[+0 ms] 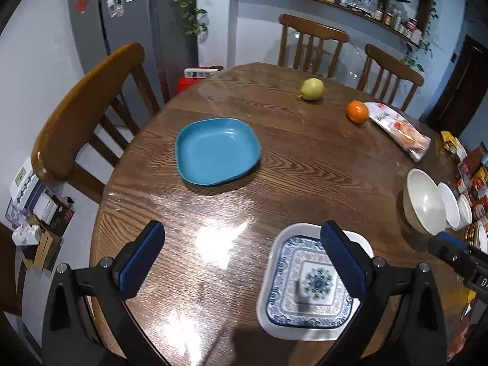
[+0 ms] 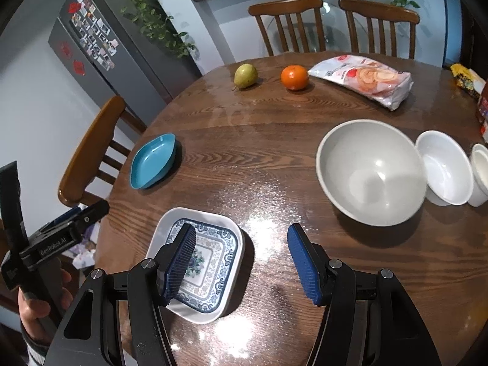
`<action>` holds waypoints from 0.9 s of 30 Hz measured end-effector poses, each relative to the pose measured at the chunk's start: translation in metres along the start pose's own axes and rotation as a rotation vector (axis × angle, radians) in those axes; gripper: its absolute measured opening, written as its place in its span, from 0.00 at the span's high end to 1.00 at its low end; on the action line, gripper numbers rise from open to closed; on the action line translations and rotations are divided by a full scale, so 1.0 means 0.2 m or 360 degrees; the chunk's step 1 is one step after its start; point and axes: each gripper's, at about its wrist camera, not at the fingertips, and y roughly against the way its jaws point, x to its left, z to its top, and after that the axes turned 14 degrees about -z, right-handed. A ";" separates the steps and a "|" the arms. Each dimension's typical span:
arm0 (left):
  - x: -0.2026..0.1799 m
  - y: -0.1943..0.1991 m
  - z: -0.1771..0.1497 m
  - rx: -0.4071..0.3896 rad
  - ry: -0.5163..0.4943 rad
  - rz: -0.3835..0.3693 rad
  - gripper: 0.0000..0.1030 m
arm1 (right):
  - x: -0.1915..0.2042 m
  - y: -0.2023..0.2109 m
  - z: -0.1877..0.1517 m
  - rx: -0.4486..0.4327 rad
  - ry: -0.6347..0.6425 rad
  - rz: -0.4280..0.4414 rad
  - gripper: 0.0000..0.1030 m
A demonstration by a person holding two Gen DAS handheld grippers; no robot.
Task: Organize plates and bowls
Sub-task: 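Move the left tool to the blue oval dish rim, fingers open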
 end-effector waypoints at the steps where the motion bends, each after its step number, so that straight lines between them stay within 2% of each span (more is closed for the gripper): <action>1: 0.02 0.00 0.00 -0.0001 0.0015 0.0012 0.01 | 0.00 -0.02 0.00 0.0010 0.0003 0.0009 0.39; 9: 0.21 -0.04 0.05 -0.0013 0.0186 0.0112 0.01 | 0.11 -0.16 0.04 0.0082 0.0066 0.0100 0.39; 14: 0.33 -0.11 0.11 -0.0042 0.0265 0.0143 0.01 | 0.24 -0.25 0.13 0.0105 0.0126 0.0185 0.39; 22: 0.49 -0.34 0.20 0.0050 0.0294 0.0143 0.03 | 0.48 -0.43 0.31 0.0122 0.0223 0.0228 0.39; 27: 0.53 -0.44 0.24 0.0083 0.0272 0.0152 0.07 | 0.60 -0.56 0.40 0.0155 0.0267 0.0223 0.39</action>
